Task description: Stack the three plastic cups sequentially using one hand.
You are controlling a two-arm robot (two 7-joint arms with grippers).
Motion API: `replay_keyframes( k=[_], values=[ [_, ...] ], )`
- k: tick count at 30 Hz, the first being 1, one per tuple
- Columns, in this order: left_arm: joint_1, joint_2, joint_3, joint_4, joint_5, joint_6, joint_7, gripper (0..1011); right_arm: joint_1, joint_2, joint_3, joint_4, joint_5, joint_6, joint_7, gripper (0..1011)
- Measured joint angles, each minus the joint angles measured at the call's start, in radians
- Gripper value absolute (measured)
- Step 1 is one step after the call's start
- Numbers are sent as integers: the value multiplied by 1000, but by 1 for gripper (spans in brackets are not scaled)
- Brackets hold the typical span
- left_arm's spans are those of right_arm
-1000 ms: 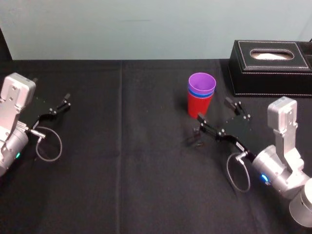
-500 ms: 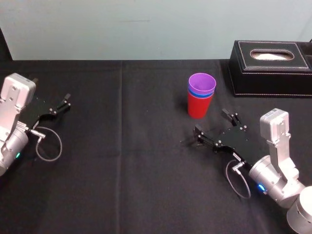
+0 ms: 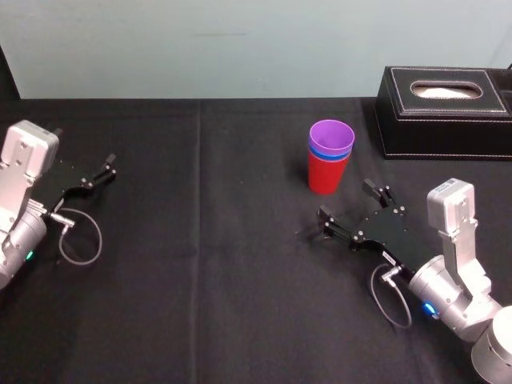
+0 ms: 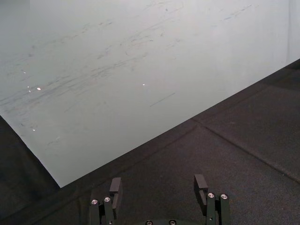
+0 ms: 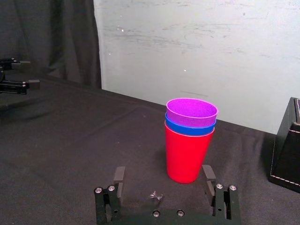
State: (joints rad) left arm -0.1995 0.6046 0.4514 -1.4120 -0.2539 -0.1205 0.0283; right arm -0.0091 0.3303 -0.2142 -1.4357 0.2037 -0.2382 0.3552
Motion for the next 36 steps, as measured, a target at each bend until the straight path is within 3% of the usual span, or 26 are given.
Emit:
replay_keyframes(
  k=[36],
  values=[
    [0, 0, 0, 0, 0, 0, 0, 1005, 3, -1, 0, 2, 1, 0, -1, 1004]
  ],
)
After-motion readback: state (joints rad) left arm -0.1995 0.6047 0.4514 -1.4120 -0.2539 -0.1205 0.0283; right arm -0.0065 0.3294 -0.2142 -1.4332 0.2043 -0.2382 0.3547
